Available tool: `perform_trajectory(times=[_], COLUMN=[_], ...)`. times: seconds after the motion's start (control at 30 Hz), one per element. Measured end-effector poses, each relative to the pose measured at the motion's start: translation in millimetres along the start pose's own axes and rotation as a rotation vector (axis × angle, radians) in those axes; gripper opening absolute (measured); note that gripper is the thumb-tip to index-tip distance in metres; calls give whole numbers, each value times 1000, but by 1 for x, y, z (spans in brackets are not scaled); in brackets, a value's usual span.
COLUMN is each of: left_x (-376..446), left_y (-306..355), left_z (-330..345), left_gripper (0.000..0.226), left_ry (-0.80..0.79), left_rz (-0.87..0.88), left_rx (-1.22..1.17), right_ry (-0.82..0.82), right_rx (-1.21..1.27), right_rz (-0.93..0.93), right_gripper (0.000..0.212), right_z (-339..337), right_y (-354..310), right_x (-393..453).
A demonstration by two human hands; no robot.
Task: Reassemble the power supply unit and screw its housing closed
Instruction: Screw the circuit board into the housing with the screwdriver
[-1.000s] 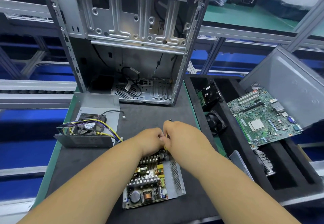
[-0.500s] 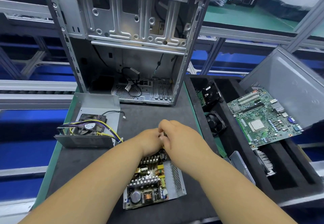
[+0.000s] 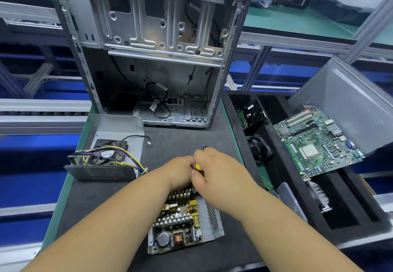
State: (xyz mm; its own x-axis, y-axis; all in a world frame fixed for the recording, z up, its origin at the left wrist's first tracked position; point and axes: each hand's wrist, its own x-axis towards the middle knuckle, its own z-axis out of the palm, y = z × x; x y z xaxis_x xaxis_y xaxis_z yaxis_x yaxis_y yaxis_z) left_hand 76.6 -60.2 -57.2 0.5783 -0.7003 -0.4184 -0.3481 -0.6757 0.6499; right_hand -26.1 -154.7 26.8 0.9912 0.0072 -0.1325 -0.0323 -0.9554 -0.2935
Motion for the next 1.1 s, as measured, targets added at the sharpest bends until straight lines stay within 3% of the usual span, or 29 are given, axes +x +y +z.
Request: perform_trajectory(times=[0.1,0.23,0.37,0.57,0.7,0.83,1.0,1.1], left_x=[1,-1,0,3,-2,2,3,2], left_y=[1,2,0,-1,3,-1,-3,-5], left_z=[0,-3,-2,1,-2,2,3,3], left_gripper=[10,10,31,12,38,24,27,26], left_ry=[0,-21,-14,-1,-15,36,31,12], left_rz=[-7,2,-43,-21,-34,-79,-58,-43], left_rx=[-3,40,-13,-1,-76,-106,-85,-44], right_ry=[19,26,45,30,44,31,34,27], right_rx=[51,-134,-198,-111,-244,-160,-102,-189], right_rz=[-25,1,37,4,17,7,-3,24], right_gripper=[14,24,28,22,27,14,19,24], right_z=[-4,-5,-3,-7,-5,-6,-6,-5], right_y=[4,7,6,5,6,5,9,10], right_x=[1,1,0,3,0,-1,0,0])
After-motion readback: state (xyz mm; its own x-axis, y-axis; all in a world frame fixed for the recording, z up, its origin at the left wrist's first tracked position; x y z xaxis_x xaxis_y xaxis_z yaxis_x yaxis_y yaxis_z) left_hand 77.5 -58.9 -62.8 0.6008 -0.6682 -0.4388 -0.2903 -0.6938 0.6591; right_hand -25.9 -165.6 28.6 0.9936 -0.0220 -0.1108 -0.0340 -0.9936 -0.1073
